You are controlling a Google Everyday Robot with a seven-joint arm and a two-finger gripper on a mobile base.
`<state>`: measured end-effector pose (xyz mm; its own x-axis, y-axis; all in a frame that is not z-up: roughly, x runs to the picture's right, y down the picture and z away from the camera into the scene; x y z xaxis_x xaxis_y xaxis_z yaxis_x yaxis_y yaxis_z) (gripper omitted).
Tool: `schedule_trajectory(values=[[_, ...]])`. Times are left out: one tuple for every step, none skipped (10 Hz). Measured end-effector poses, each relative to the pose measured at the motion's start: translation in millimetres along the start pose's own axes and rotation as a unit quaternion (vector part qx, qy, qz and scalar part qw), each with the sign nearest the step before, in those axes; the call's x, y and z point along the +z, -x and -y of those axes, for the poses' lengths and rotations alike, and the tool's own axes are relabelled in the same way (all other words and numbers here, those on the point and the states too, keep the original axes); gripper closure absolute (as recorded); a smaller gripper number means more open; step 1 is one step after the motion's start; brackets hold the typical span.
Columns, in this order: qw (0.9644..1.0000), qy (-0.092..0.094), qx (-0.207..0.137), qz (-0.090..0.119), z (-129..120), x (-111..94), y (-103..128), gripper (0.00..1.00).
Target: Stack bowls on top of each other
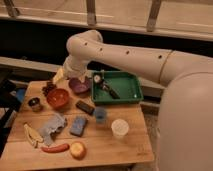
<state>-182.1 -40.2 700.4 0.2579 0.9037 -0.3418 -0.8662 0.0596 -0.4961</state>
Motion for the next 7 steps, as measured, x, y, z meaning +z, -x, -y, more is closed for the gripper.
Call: schedule_trajectory(values=[[0.9999, -0.002, -0.009, -0.004, -11, 14, 0, 0.2], [0.9997, -0.002, -0.02, -0.012, -22, 32, -1, 0.2], [0.9995, -0.001, -0.025, -0.021, -27, 45, -2, 0.2], [0.9995, 0.0, -0.026, -0.021, -26, 44, -1, 0.2], [0.9995, -0.002, -0.024, -0.021, -23, 44, -2, 0.2], [0.9995, -0.001, -0.025, -0.021, -24, 44, -2, 0.2], [0.9994, -0.001, -0.026, -0.021, -26, 45, -2, 0.2]])
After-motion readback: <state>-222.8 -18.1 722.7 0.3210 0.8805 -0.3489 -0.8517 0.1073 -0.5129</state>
